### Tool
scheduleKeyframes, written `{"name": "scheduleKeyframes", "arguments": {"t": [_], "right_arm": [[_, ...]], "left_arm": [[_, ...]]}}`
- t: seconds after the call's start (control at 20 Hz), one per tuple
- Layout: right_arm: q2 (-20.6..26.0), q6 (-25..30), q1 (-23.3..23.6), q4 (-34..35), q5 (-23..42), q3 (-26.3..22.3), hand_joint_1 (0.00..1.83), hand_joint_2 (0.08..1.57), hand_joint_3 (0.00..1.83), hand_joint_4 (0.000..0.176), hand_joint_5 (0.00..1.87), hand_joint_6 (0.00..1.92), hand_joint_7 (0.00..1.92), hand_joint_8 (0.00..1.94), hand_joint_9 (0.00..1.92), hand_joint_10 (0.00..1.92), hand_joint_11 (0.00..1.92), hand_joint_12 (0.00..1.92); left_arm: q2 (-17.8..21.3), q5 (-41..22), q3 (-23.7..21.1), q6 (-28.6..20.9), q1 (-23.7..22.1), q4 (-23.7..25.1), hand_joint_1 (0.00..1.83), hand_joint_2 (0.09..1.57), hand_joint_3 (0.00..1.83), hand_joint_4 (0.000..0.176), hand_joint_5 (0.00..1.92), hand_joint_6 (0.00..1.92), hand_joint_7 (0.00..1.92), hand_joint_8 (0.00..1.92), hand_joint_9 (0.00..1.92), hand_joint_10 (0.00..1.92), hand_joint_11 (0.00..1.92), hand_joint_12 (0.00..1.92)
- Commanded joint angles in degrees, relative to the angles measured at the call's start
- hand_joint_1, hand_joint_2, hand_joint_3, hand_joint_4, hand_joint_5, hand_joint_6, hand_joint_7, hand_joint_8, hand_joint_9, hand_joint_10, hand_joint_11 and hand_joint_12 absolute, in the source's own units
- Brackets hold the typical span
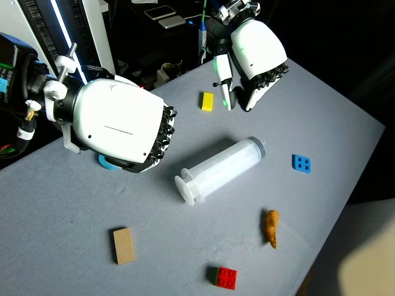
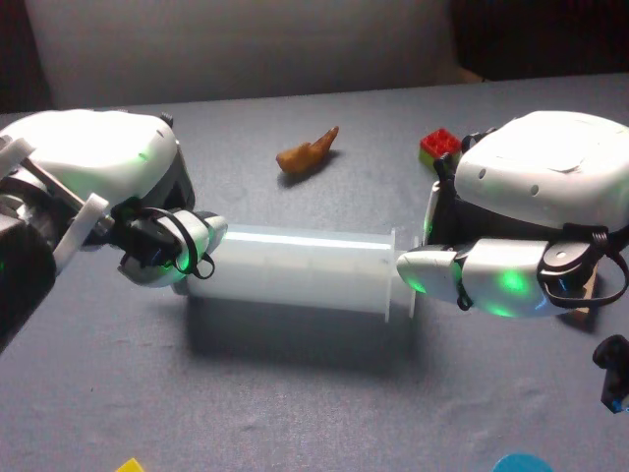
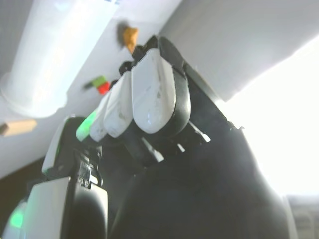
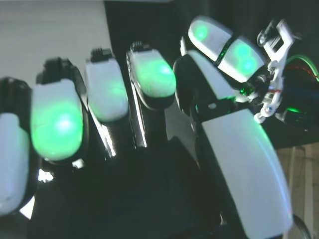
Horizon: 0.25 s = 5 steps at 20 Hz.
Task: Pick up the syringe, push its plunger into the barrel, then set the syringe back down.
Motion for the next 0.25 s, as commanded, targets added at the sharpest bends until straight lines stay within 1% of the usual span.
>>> {"name": "scheduleKeyframes", "arguments": {"t": [0.0,0.2], "right_arm": [[0.2,0.5,0.9,-0.8,4.0,0.1,0.14,1.52,0.0,0.0,1.27,1.92,1.37,1.94,1.53,1.92,1.69,1.92],[0.0,1.7,0.7,-0.8,5.4,0.1,0.14,1.52,0.0,0.0,1.26,1.92,1.36,1.94,1.52,1.92,1.67,1.92]], "left_arm": [[0.3,-1.5,-0.1,0.1,-0.7,3.8,0.48,1.39,0.0,0.004,1.15,1.92,1.36,1.92,1.45,1.92,1.56,1.92],[1.1,-1.2,-0.6,0.1,-0.5,3.8,0.49,1.39,0.0,0.0,1.17,1.92,1.35,1.92,1.44,1.92,1.53,1.92]]}}
